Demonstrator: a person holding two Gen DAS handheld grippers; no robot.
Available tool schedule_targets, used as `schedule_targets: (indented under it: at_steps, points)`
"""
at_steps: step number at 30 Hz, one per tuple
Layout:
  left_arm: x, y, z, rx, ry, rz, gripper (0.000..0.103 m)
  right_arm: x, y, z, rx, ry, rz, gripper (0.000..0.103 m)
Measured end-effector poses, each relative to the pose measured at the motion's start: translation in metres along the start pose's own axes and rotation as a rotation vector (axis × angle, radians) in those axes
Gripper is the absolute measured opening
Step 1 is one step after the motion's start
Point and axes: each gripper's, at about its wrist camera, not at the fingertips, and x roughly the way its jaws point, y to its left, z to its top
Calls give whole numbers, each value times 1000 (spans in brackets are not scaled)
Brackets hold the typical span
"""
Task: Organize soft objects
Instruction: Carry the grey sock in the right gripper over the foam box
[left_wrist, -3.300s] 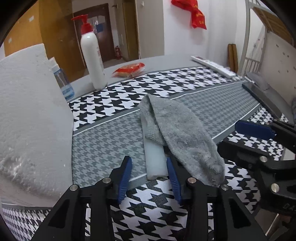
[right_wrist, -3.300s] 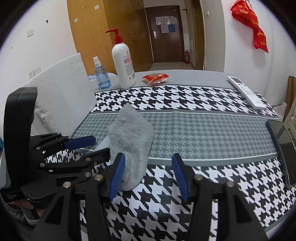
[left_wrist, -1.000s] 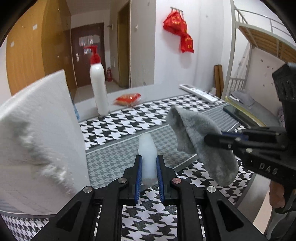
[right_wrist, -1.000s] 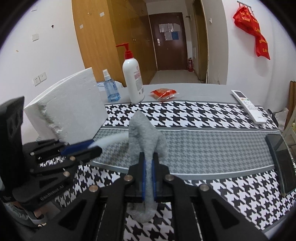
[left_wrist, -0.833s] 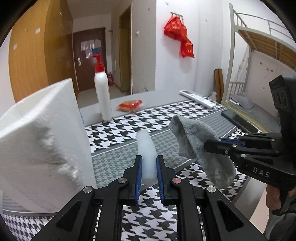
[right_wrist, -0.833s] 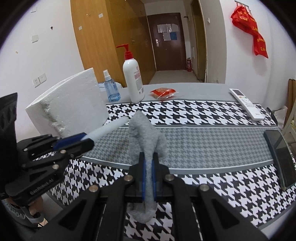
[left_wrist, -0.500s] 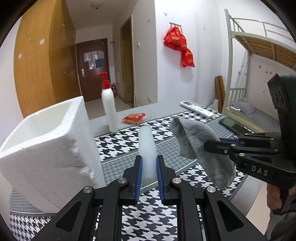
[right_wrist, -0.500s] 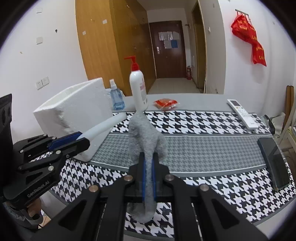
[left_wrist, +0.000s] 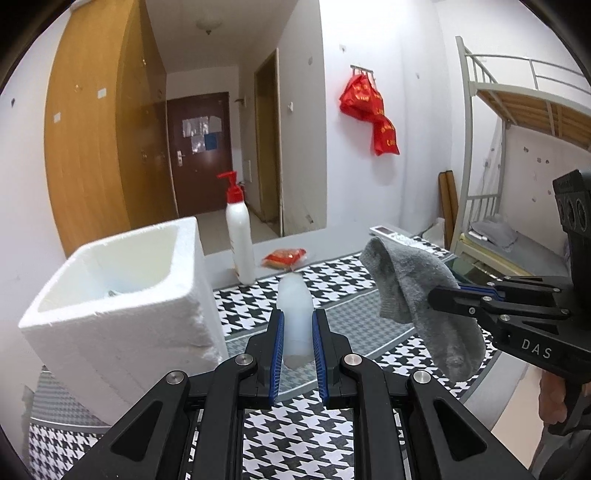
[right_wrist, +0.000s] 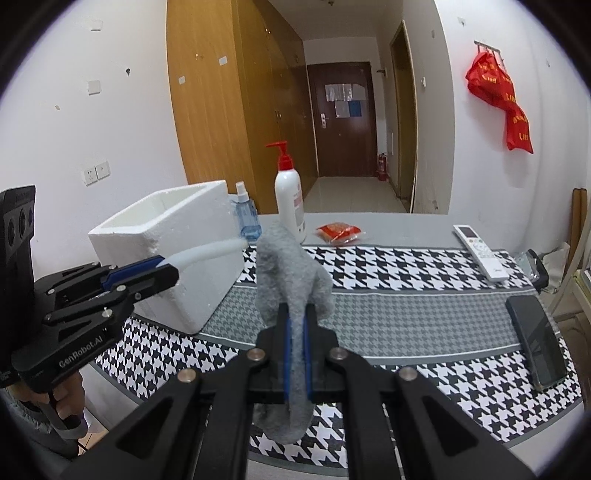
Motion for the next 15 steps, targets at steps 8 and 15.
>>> schedule_targets:
  at_steps: [8, 15]
  points:
    - [-12, 3, 8, 12, -47, 41, 17, -6, -3, 7, 8, -27, -4, 8]
    - [-18, 4, 17, 25, -79, 67, 17, -14, -1, 16, -2, -58, 16, 8]
